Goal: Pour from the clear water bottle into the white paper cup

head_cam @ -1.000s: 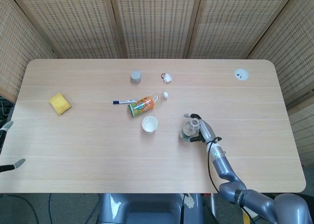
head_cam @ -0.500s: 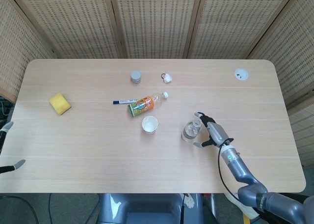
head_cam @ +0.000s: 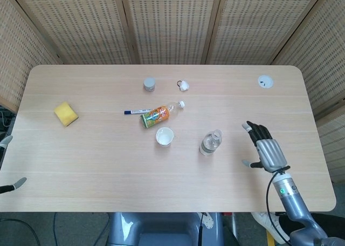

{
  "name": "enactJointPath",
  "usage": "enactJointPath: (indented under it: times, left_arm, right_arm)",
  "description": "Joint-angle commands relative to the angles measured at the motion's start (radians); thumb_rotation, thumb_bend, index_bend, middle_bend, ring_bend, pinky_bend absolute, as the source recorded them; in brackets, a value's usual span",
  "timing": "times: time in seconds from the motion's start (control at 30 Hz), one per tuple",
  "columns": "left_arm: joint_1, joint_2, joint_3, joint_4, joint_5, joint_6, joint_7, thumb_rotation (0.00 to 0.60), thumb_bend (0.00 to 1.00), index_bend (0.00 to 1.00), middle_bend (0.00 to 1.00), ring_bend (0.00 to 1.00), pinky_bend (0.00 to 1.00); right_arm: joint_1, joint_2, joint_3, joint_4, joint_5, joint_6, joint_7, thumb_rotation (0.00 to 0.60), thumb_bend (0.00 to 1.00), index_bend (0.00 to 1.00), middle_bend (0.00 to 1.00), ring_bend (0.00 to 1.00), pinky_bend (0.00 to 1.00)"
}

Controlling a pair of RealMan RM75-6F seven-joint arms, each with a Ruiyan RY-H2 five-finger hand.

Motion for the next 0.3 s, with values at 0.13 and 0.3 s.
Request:
enactJointPath:
  times: [0.13, 0.3]
  left_arm:
    - [0.006, -0.016, 0.003, -0.003, 0.003, 0.01, 0.038, 0.6, 0.04, 0.0, 0.0, 0.0, 0.0]
    - [0.012, -0.032, 0.003, 0.006, -0.003, 0.019, 0.064, 0.6, 0.04, 0.0, 0.0, 0.0, 0.0]
  right_arm:
    - [-0.103, 0.028, -0.04, 0.005, -0.108, 0.205, -0.118, 0.6, 0.0, 0.0, 0.0, 0.0, 0.0]
    - [-0.144, 0.077, -0.046, -0.069, -0.068, 0.214, -0.215, 0.6, 0.0, 0.0, 0.0, 0.0, 0.0]
